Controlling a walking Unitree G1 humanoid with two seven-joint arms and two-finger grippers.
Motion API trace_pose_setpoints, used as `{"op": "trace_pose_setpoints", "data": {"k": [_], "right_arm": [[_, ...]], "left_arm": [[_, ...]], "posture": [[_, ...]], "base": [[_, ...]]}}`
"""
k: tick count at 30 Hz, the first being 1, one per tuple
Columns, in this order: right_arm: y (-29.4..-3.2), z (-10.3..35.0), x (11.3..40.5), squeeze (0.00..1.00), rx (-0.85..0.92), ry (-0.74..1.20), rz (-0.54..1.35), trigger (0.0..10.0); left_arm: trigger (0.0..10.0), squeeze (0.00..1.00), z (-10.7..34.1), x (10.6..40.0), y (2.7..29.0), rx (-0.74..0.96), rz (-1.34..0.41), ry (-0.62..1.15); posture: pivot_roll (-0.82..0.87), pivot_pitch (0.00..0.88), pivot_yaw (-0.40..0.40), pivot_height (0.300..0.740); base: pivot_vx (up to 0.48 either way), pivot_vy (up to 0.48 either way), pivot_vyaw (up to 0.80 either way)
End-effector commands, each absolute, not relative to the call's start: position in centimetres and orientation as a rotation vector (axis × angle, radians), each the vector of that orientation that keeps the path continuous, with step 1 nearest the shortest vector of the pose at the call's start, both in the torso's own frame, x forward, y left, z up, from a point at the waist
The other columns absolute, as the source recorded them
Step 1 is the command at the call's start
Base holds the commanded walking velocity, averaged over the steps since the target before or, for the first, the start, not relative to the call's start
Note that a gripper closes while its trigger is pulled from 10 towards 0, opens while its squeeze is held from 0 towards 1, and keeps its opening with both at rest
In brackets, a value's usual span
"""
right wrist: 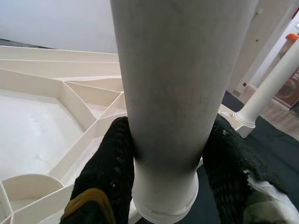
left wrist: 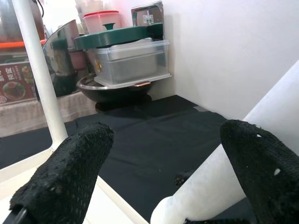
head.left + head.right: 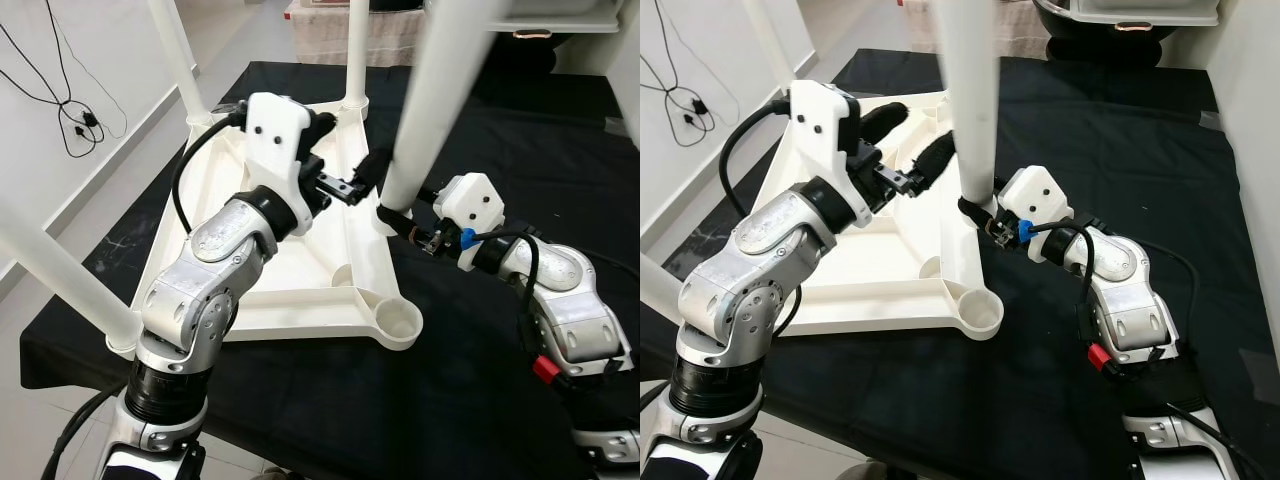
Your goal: Building children table
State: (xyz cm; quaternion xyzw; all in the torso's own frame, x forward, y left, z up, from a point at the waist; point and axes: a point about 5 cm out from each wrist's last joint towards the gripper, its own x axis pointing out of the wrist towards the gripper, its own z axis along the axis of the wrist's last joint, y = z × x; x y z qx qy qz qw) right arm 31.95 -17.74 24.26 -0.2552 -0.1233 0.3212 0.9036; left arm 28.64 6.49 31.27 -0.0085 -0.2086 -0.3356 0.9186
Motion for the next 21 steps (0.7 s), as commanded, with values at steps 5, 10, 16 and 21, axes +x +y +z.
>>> {"op": "trace_pose_setpoints", "data": {"k": [5, 10, 16, 21], "right_arm": [[-19.0, 24.6, 33.1, 0.0, -0.446, -0.226, 0.546, 10.0], [-20.2, 24.8, 33.8, 0.0, -0.361, -0.176, 0.455, 10.0], [-19.3, 25.0, 33.4, 0.0, -0.423, -0.205, 0.516, 10.0], [-18.6, 24.9, 33.0, 0.0, -0.454, -0.223, 0.565, 10.0]], "left_arm": [[10.0, 0.0, 31.6, 28.0, 6.5, 0.014, -0.701, -0.473], [10.0, 0.0, 31.5, 27.9, 6.7, 0.035, -0.696, -0.48], [10.0, 0.0, 31.6, 28.0, 6.8, 0.082, -0.684, -0.502], [10.0, 0.0, 31.9, 28.4, 6.8, 0.14, -0.651, -0.531]], "posture": [[-0.07, 0.18, 0.049, 0.74], [-0.07, 0.181, 0.048, 0.74], [-0.07, 0.184, 0.052, 0.74], [-0.06, 0.185, 0.053, 0.74]], "base": [[0.0, 0.0, 0.0], [0.0, 0.0, 0.0], [0.0, 0.0, 0.0], [0.0, 0.0, 0.0]]}}
